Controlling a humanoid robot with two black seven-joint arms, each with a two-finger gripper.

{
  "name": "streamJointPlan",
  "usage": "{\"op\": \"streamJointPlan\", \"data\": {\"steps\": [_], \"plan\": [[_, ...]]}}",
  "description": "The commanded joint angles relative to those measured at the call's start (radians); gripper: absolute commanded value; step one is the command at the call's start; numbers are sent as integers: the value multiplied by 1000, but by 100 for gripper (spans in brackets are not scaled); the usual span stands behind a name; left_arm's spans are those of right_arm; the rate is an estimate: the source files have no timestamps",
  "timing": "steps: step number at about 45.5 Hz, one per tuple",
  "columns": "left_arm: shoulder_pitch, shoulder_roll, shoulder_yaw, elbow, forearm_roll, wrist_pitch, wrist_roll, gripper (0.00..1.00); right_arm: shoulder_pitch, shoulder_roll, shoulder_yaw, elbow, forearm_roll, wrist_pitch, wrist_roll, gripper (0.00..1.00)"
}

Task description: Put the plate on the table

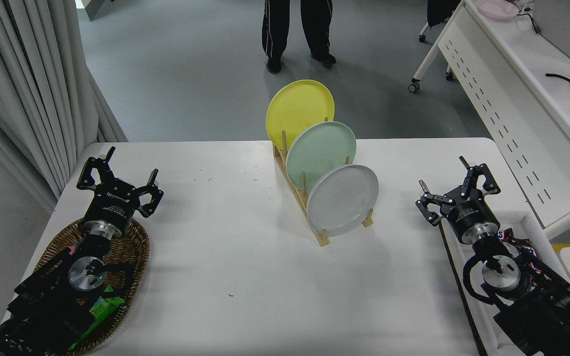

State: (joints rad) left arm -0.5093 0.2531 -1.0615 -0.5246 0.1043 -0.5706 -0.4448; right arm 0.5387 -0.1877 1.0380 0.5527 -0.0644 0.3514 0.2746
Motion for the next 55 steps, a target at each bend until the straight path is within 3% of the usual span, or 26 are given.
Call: {"op": "streamJointPlan", "data": {"steps": [1,30,42,55], "plan": [[0,0,0,0,0,0,0,100,3,-1,-4,-5,-2,-5,0,100],[0,0,0,0,0,0,0,100,3,-9,-41,3,-3,-2,-5,100],[0,0,0,0,0,0,0,100,44,-134,-294,52,86,-6,-5,100],[0,0,0,0,0,0,0,100,257,-427,-950,269,431,-6,-8,100]]}}
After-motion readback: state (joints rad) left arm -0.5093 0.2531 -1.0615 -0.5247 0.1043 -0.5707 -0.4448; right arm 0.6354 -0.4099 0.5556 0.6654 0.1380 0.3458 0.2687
